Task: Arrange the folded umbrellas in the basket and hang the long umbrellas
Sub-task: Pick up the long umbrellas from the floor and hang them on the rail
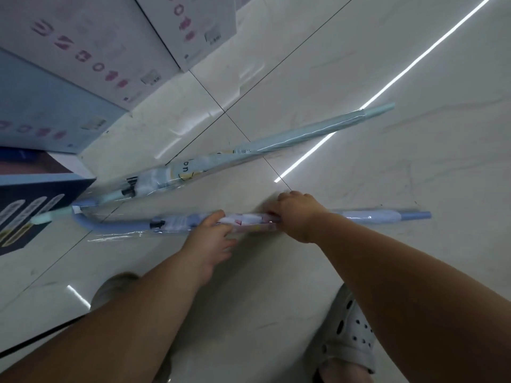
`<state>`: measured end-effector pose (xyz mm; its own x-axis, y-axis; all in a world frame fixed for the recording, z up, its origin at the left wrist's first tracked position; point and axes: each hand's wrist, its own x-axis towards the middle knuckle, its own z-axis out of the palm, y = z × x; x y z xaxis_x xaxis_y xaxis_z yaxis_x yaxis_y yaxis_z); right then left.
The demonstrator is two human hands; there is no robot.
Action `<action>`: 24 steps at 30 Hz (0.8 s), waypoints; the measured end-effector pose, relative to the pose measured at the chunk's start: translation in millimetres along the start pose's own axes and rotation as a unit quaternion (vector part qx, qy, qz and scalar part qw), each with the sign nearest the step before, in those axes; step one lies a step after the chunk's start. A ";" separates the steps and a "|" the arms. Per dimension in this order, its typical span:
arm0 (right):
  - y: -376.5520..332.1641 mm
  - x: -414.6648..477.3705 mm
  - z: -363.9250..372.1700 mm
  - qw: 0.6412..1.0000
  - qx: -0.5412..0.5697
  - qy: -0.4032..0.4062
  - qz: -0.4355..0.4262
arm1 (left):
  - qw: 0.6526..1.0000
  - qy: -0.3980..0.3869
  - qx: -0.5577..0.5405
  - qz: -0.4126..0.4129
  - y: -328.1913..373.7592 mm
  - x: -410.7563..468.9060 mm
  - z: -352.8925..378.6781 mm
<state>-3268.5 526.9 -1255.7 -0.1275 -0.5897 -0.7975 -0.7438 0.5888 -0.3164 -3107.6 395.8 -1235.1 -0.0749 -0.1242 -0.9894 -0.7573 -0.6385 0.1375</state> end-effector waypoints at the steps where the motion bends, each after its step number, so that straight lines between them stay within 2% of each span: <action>1: -0.1 -5.1 -0.3 1.000 0.021 -0.010 0.007 | 1.000 -0.005 -0.006 -0.005 -1.8 -3.5 2.2; 4: 0.3 -32.6 -6.4 0.996 0.080 -0.023 0.018 | 1.000 -0.003 -0.019 -0.001 -5.5 -22.1 9.9; 9: -3.7 -107.2 -37.7 0.993 0.111 -0.010 0.032 | 1.000 -0.007 -0.022 0.002 -9.4 -80.2 30.0; 19: -23.3 -266.7 -107.1 0.998 -0.063 -0.005 0.030 | 0.997 -0.053 0.043 -0.040 -3.0 -233.7 81.1; 24: -32.8 -298.6 -106.0 0.996 -0.058 -0.028 0.068 | 0.994 -0.080 0.043 -0.057 -14.4 -259.1 92.1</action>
<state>-3275.5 625.1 -952.7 -0.1981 -0.4762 -0.8567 -0.7940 0.5905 -0.1447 -3137.1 507.1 -985.0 -0.0823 0.0713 -0.9941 -0.8185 -0.5739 0.0266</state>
